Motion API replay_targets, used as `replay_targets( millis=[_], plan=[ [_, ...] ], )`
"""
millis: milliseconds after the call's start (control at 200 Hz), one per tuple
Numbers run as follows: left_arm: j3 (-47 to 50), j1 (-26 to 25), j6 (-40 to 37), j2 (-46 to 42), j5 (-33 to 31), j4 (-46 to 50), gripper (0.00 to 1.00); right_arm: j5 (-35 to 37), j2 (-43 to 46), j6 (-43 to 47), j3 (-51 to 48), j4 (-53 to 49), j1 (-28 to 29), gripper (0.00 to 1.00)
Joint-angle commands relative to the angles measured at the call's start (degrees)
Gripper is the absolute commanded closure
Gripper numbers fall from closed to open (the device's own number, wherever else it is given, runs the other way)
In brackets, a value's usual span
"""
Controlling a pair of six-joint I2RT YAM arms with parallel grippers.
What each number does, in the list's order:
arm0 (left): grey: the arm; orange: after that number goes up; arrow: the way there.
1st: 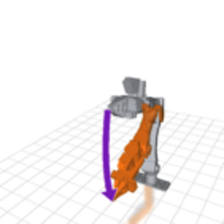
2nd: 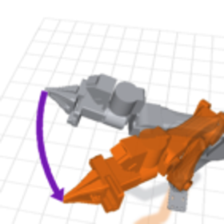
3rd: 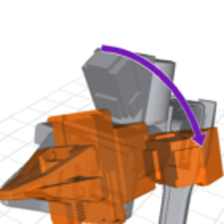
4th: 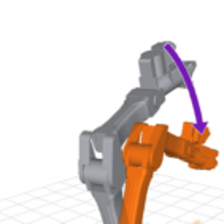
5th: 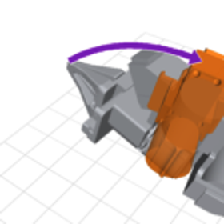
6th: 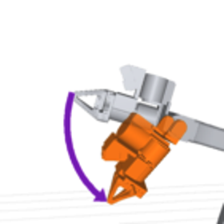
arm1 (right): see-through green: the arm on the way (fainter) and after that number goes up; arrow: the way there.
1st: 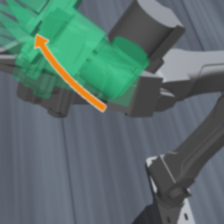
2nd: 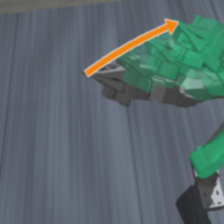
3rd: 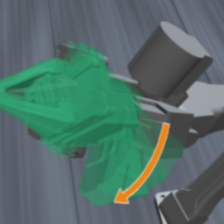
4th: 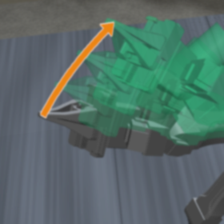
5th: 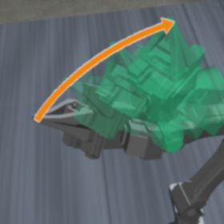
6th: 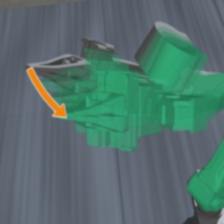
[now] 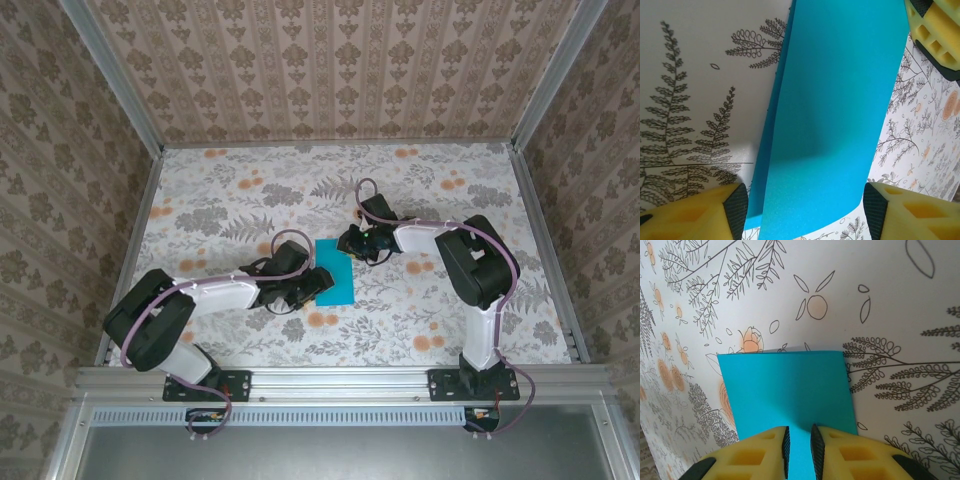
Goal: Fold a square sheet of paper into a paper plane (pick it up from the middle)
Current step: Rotate the square sheet of paper at the center of the table, then fold the triangle a second time at the center of the table.
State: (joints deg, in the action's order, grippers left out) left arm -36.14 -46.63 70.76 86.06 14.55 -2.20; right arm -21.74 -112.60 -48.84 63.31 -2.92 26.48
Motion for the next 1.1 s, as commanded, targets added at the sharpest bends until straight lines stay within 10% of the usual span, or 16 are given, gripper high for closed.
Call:
replay_targets(
  millis=[0,620,1095],
  plan=[
    [0.7,-0.5,1.2,0.6,1.6,-3.8,0.37,5.2,-3.3,0.1,-3.3,-7.7,-1.2,0.74],
    [7.1,4.7,-4.9,1.7,8.8,-21.4,0.56,-3.7,-0.9,2.1,-2.4,-4.1,-1.2,0.74],
    [3.4,8.6,-10.2,4.8,11.7,-14.8,0.80,-9.7,7.0,3.0,-3.2,-1.7,-1.3,0.71]
  ],
)
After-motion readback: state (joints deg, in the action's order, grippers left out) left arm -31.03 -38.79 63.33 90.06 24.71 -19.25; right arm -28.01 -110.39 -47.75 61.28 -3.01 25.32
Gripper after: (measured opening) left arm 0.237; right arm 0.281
